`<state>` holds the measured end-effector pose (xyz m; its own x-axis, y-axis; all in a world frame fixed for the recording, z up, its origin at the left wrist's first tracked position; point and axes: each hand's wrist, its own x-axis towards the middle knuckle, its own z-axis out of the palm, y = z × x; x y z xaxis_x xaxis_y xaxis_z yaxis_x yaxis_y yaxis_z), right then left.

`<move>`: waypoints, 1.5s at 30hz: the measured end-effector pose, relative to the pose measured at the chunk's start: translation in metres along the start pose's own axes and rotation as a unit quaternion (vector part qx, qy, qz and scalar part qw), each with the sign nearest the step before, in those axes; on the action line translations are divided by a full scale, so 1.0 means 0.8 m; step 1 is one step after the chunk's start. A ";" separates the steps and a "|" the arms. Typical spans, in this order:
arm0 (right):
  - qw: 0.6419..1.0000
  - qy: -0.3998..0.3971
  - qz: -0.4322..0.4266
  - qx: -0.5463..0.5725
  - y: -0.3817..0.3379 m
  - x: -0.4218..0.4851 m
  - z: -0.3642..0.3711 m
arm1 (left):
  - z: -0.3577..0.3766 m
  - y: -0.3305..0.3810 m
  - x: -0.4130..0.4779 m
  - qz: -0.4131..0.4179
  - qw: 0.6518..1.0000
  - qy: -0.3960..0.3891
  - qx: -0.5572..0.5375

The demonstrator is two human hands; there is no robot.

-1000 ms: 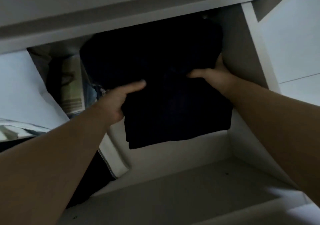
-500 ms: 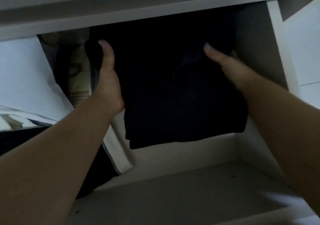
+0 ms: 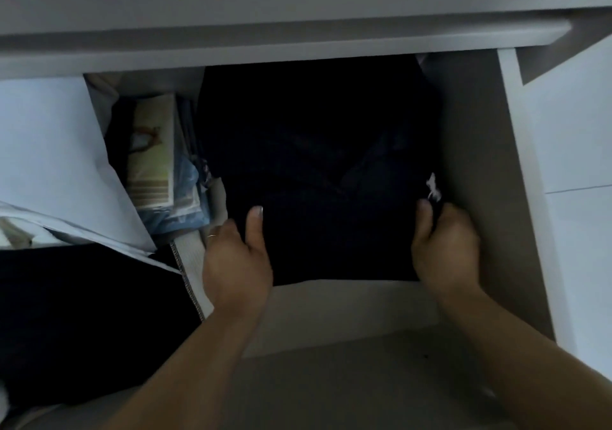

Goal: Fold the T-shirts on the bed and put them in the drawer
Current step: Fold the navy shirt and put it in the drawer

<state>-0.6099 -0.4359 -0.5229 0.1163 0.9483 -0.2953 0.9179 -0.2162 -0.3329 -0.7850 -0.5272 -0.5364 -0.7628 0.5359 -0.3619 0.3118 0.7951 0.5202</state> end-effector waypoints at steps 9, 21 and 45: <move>0.958 -0.024 0.043 0.284 -0.075 0.065 -0.038 | -0.044 0.032 0.108 -0.166 0.844 -0.055 -0.507; 0.987 0.110 -0.111 -0.037 -0.113 0.123 -0.053 | -0.055 0.098 0.157 0.163 0.981 0.098 0.045; 0.968 0.023 -0.246 -0.030 -0.067 0.073 0.026 | -0.032 0.074 0.098 -0.064 0.898 -0.032 -0.435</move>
<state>-0.6604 -0.3735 -0.5408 -0.3259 0.9426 -0.0725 0.8865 0.2781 -0.3698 -0.8410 -0.4454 -0.5147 -0.7184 0.4936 -0.4902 -0.3567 0.3435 0.8688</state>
